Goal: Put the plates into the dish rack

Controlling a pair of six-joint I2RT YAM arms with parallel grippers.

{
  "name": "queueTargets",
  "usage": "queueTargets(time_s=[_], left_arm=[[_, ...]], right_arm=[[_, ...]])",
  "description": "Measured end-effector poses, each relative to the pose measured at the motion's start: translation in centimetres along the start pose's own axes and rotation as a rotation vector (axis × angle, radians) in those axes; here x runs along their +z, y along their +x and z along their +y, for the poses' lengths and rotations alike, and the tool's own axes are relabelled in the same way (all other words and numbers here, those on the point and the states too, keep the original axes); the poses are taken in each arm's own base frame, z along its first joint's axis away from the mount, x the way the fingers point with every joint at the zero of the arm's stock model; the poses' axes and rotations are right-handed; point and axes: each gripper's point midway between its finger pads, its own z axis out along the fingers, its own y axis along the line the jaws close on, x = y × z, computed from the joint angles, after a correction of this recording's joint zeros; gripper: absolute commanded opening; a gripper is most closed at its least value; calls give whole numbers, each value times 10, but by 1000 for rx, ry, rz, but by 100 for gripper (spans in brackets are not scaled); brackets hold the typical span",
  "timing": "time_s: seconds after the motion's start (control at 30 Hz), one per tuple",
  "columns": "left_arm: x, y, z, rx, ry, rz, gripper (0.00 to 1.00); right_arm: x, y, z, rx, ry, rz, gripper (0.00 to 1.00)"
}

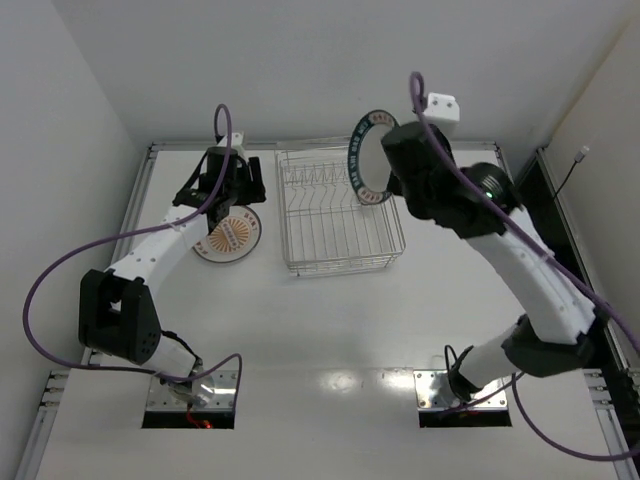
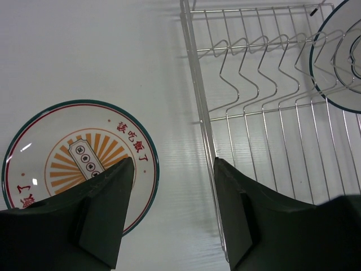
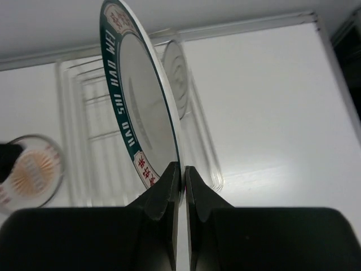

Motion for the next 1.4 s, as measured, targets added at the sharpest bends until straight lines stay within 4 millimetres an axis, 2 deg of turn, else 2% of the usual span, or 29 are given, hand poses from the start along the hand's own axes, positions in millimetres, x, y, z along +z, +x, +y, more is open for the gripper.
queueTargets(time_s=[0.1, 0.23, 0.3, 0.4, 0.47, 0.63, 0.77, 1.13, 1.27, 1.4], left_arm=[[-1, -1, 3, 0, -13, -5, 56], [-2, 0, 5, 0, -26, -8, 56], [-2, 0, 5, 0, -25, -7, 56], [-2, 0, 5, -2, -24, -7, 56], [0, 2, 4, -4, -22, -1, 56], [9, 13, 4, -2, -18, 34, 56], [13, 18, 4, -2, -19, 49, 56], [14, 19, 4, -2, -19, 53, 56], [14, 19, 4, -2, -19, 53, 56], [14, 19, 5, -1, -19, 53, 56]], right_arm=[[54, -8, -6, -115, 150, -30, 0], [135, 7, -23, -229, 272, 38, 0], [168, 16, -33, -256, 291, 79, 0], [202, 24, -42, -273, 288, 111, 0], [217, 28, -39, -274, 261, 119, 0], [246, 42, -21, -269, 181, 134, 0], [260, 57, -14, -274, 148, 153, 0], [280, 84, -15, -289, 154, 170, 0], [283, 89, -16, -283, 157, 160, 0], [281, 82, -16, -274, 157, 140, 0]])
